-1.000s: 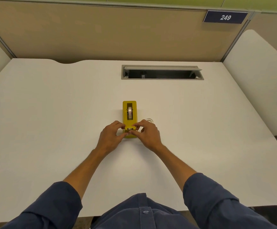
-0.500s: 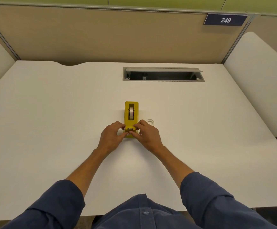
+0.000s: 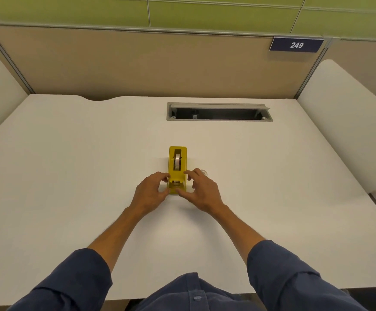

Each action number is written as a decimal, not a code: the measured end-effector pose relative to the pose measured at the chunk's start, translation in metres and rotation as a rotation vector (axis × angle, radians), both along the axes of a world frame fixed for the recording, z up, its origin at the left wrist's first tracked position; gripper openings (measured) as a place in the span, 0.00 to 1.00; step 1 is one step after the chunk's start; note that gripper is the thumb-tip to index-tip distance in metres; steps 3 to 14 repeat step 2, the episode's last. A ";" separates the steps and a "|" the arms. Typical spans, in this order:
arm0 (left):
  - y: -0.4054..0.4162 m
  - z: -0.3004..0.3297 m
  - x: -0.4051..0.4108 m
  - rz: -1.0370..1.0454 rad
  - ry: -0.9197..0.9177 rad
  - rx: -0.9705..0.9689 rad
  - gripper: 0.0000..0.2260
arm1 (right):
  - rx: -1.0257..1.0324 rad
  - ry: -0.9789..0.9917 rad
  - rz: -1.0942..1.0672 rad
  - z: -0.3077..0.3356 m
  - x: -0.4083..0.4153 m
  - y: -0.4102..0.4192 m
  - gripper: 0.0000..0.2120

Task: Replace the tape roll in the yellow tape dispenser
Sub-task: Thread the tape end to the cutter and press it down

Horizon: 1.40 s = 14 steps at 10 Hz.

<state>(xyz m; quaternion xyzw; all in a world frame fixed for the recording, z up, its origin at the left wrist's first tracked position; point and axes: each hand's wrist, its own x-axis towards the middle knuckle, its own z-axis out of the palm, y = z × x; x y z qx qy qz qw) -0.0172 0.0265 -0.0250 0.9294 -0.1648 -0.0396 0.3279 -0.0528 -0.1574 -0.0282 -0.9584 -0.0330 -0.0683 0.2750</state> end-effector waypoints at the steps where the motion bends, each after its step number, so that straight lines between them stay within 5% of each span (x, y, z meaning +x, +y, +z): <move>1: 0.008 0.021 0.007 -0.009 -0.095 0.019 0.23 | -0.006 -0.065 -0.056 0.021 0.007 -0.010 0.31; 2: 0.009 0.047 0.022 0.027 -0.215 -0.025 0.24 | -0.045 -0.127 -0.076 0.043 0.022 -0.022 0.34; 14: 0.009 0.047 0.022 0.027 -0.215 -0.025 0.24 | -0.045 -0.127 -0.076 0.043 0.022 -0.022 0.34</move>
